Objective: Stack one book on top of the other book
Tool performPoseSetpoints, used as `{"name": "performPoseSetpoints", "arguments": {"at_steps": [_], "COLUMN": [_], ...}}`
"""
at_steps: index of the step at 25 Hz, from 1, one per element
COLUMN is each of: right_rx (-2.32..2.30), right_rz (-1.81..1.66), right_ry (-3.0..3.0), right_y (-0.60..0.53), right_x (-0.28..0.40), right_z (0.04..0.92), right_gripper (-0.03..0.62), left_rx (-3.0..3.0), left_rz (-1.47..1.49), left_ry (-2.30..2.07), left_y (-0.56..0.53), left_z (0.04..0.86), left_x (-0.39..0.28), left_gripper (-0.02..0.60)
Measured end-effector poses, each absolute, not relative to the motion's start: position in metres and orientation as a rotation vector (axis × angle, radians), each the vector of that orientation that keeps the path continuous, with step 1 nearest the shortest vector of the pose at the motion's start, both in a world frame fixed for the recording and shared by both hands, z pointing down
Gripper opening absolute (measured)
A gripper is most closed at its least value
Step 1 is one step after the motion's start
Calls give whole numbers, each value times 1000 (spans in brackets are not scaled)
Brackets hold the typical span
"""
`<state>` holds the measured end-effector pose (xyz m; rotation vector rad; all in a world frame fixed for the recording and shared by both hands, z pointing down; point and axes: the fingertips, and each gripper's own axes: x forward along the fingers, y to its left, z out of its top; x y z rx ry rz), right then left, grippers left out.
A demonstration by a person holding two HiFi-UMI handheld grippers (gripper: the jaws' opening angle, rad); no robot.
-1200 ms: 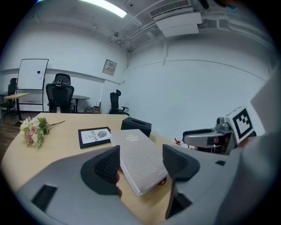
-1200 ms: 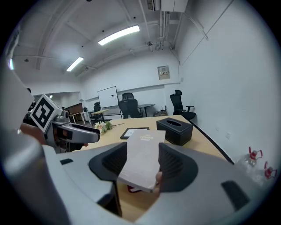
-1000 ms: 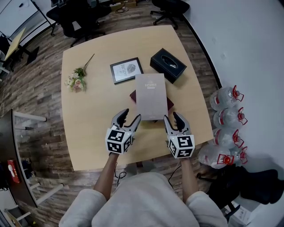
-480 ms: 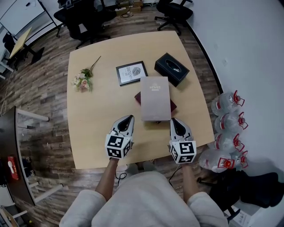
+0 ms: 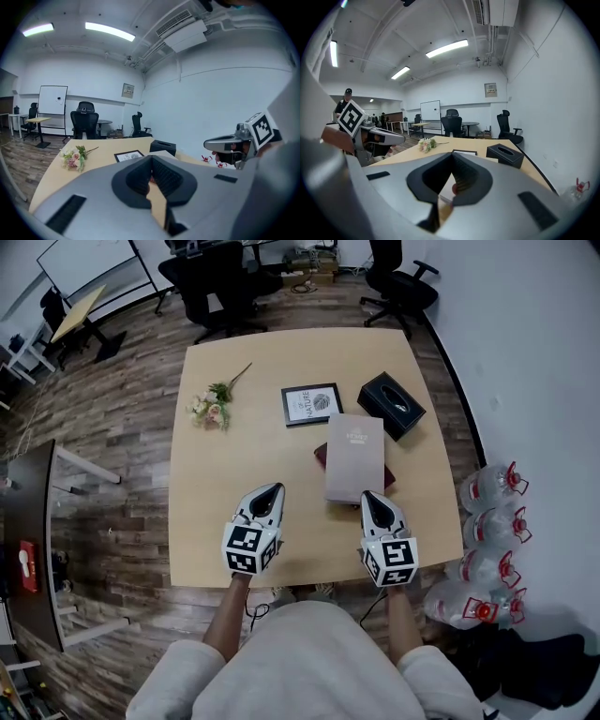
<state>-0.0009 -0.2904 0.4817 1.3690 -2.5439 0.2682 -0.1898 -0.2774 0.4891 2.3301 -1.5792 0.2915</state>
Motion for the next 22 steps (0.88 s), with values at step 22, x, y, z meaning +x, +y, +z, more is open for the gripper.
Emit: {"name": "performPoseSetpoints", "arguments": {"at_steps": [22], "right_rx": [1227], "right_rz": [147], "right_ry": [-2635], "right_y": [-281], "right_x": [-71], "right_z": [458], "right_gripper": [3], "left_rx": [2242], "left_rz": [205], "left_ry": [-1765], "left_y": [-235], "left_z": [465], "left_x": [-265], "left_gripper": [11]}}
